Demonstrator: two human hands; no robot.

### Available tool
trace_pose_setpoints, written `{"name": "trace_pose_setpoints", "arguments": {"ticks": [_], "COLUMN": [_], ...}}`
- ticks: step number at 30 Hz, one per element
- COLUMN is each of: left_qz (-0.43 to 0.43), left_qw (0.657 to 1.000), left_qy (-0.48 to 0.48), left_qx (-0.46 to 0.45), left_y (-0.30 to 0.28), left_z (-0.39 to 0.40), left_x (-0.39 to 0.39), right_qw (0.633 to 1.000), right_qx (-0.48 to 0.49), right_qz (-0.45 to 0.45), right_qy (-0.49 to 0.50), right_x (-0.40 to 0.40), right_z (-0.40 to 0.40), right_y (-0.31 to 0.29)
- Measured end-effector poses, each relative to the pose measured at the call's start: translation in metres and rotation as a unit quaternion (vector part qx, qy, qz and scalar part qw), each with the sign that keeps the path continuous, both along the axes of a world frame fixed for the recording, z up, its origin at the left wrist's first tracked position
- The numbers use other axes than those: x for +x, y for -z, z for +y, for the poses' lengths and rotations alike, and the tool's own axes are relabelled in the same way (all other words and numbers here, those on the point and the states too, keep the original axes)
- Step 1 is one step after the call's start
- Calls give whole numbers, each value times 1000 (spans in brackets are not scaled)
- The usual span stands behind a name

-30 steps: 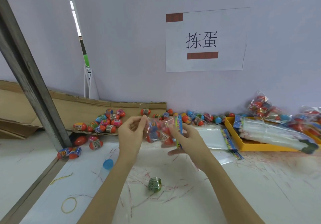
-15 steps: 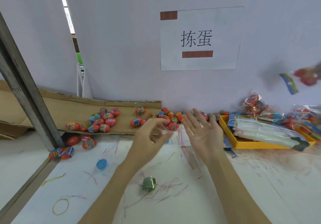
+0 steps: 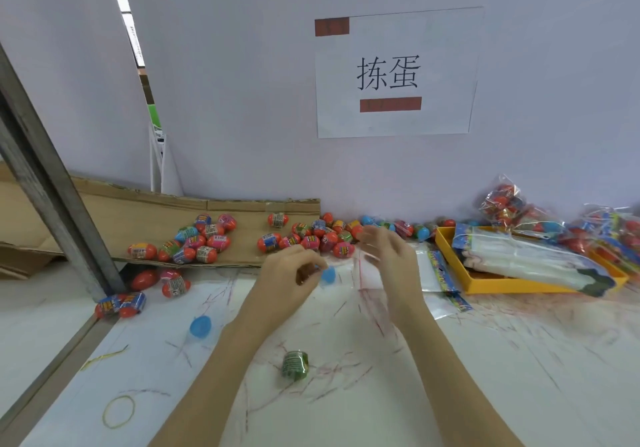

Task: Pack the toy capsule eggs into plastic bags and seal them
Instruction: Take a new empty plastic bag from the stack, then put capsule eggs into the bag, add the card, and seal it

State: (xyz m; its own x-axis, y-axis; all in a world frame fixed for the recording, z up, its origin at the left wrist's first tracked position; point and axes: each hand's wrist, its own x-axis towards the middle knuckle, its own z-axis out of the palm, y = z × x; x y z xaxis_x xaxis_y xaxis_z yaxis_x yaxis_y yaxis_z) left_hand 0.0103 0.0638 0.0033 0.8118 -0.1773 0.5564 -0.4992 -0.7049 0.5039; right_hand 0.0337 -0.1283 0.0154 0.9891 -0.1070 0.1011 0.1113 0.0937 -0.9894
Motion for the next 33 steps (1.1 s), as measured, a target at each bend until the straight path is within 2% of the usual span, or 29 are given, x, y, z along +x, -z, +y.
{"name": "trace_pose_setpoints", "arguments": {"ticks": [1,2,4,6,8,11,12,14,17,19,21,24,27,30,33], "left_qz": [-2,-5,-12,6,14,-19,-17,13,30,30,30,124,100,73,54], "left_qw": [1000,999,995,986,983,990,991,991,989,993,997,986,971,960,960], "left_qy": [-19,-29,-60,-112,-149,-120,-101,-75,-84,-76,-53,-13,32,24,-9], "left_qx": [15,34,85,127,104,71,90,112,117,87,52,-110,-213,-270,-273], "left_y": [0,1,2,1,0,3,3,7,6,7,8,5,-1,-3,-2], "left_z": [8,14,22,24,20,21,22,21,15,11,10,2,0,2,4], "left_x": [1,2,1,0,0,4,4,5,3,3,5,2,3,3,1], "right_qw": [986,958,905,845,797,783,789,826,902,943,972,991,984,985,996], "right_qx": [-149,-266,-408,-525,-596,-614,-605,-550,-371,-241,-135,5,76,82,65], "right_qz": [-30,-40,-11,44,63,47,39,-3,-131,-179,-178,-124,-59,-19,-8], "right_qy": [62,100,117,89,72,88,96,126,175,147,72,-56,-150,-149,-65], "right_x": [1,3,4,8,11,13,13,13,5,1,-1,-6,-11,-10,-8], "right_z": [-1,-2,-2,-1,0,-3,-4,-5,0,6,11,18,23,25,26], "right_y": [5,11,18,23,25,26,25,24,18,13,9,3,1,3,4]}}
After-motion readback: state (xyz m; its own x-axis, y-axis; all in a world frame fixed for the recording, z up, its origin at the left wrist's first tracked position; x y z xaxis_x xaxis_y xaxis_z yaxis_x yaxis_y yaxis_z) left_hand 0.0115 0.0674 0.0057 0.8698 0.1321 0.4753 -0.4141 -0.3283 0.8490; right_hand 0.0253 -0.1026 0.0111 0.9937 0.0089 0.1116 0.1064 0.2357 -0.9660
